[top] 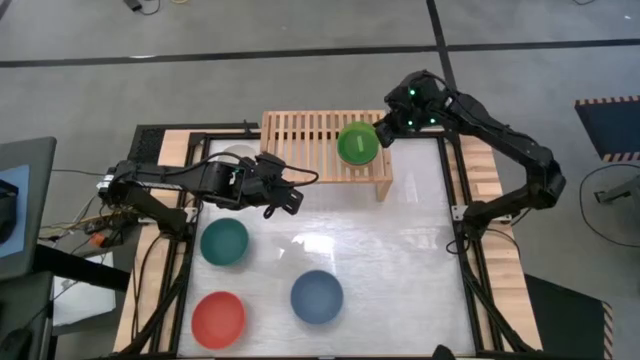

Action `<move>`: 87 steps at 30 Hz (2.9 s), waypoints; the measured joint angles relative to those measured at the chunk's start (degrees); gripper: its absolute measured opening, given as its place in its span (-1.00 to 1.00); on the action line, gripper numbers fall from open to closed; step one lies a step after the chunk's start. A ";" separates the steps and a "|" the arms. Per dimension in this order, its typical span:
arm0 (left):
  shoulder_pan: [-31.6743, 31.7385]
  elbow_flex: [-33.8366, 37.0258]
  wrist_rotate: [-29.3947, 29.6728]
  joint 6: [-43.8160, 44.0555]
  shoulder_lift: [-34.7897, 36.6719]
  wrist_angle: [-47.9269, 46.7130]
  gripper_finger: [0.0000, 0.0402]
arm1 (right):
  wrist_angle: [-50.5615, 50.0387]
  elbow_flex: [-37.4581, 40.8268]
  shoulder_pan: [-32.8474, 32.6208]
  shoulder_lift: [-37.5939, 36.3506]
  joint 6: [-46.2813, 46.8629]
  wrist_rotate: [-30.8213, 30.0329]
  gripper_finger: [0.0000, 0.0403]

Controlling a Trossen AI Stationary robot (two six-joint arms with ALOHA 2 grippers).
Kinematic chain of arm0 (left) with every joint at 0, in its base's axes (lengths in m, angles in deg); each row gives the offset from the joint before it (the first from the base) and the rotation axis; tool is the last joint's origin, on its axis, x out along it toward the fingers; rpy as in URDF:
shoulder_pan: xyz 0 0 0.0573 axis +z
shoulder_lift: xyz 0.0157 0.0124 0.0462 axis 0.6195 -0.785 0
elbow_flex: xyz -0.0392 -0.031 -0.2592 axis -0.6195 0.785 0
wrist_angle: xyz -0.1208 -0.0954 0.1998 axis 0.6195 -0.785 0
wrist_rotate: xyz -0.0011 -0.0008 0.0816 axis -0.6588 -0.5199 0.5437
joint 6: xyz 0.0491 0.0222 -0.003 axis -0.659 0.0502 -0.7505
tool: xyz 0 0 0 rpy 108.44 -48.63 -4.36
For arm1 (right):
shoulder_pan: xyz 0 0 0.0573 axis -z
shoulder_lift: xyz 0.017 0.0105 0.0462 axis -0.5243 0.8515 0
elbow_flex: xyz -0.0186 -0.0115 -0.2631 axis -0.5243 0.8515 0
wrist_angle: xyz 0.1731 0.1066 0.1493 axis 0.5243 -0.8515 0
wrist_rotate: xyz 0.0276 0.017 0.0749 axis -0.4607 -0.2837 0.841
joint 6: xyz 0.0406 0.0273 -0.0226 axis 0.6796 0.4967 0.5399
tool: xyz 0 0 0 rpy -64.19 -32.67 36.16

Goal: Place and stack bowls onto a shelf
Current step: Stack the small green bowl on the small blue bowl on the shelf, then put the large light blue bowl on the shelf

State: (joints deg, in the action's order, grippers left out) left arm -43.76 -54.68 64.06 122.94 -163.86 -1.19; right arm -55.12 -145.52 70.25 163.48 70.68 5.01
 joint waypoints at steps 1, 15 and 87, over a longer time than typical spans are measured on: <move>0.00 0.00 0.10 0.00 0.00 -0.02 -0.12 | 0.21 0.00 0.40 -0.10 0.06 0.12 -0.90; 1.73 0.00 0.71 -3.42 0.00 -0.06 -0.12 | 6.10 -0.04 0.00 -0.47 2.14 8.88 -0.88; -9.52 30.43 -12.70 -0.51 -1.60 46.79 -0.12 | 7.79 -0.02 -23.88 -2.20 16.30 -8.86 -0.84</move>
State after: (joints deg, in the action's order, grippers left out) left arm -53.28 -24.26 51.35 122.43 -165.45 45.60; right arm -47.33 -145.55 46.37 161.28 86.98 -3.84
